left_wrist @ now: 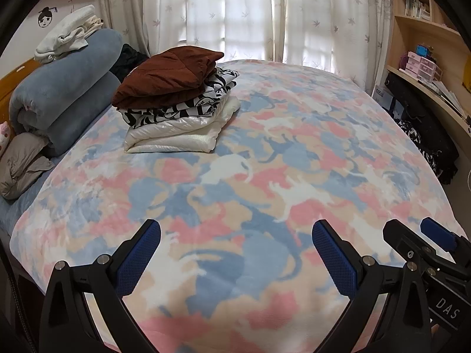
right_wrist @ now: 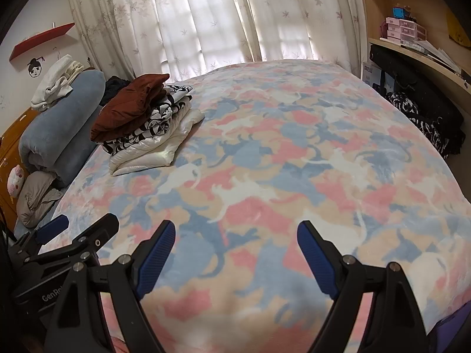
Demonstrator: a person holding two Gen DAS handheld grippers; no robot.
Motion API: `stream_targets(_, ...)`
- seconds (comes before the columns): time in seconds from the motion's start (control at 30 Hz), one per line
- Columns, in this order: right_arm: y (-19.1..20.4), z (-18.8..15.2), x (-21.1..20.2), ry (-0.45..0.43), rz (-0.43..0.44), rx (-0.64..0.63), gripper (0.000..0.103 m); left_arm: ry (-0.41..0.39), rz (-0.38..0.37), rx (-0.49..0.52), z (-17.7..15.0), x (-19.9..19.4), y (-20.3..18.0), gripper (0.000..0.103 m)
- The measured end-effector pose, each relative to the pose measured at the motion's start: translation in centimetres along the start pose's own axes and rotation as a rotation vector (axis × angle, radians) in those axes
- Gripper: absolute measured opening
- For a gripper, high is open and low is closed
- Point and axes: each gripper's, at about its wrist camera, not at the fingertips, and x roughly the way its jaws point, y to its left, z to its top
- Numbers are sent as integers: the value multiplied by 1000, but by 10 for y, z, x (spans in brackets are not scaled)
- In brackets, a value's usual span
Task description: Fold large clothes
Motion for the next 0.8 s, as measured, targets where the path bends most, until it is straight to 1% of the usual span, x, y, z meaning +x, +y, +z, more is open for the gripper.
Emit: stream_targets(0.8,-3,0,1,0,-11,-5,85,1,10,2,-1,0,-1,100)
